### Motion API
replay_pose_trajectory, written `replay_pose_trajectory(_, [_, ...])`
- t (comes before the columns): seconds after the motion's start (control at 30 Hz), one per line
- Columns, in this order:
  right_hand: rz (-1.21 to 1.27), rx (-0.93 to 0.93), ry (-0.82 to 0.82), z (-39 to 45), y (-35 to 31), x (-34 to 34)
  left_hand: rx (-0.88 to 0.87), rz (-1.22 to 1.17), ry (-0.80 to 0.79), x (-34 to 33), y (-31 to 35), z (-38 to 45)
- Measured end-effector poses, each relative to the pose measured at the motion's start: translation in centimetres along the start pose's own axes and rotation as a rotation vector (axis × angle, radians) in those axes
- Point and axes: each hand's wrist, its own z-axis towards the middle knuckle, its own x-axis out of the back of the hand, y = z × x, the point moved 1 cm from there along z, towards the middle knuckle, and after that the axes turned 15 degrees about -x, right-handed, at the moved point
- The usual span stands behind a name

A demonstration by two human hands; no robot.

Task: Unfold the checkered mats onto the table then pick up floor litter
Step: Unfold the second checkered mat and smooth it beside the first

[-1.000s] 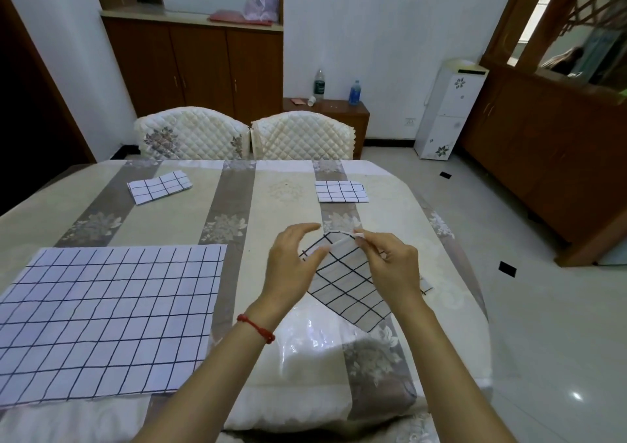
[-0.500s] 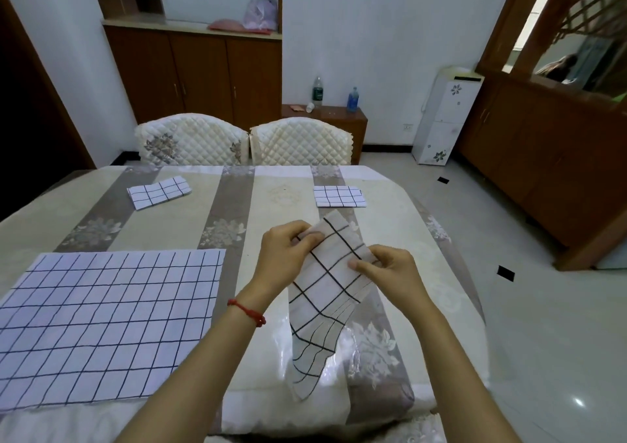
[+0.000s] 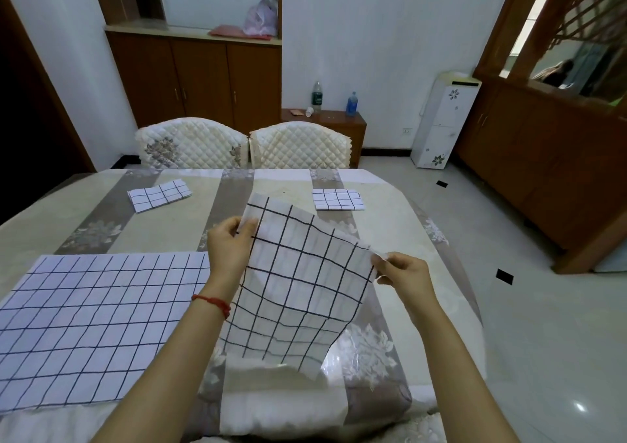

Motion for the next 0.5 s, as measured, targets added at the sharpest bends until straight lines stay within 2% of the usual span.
replay_pose_trajectory(0.2, [-0.067, 0.074, 0.036, -0.5, -1.5, -1.0, 0.050, 0.034, -0.010, 0.2, -1.1, -0.4])
replay_pose_trajectory(0.3, [-0.099, 0.098, 0.049, -0.7, -2.0, -1.5, 0.084, 0.139, 0.006, -0.1, -0.6, -1.2])
replay_pose_trajectory(0.37, [-0.115, 0.104, 0.052, -0.8, -2.1, -2.0, 0.017, 0.243, 0.045, -0.6, 0.3, -2.2])
replay_pose_trajectory(0.5, [-0.154, 0.104, 0.042, -0.9, -2.3, -2.9, -0.270, 0.482, 0.039, -2.6, 2.7, -5.1])
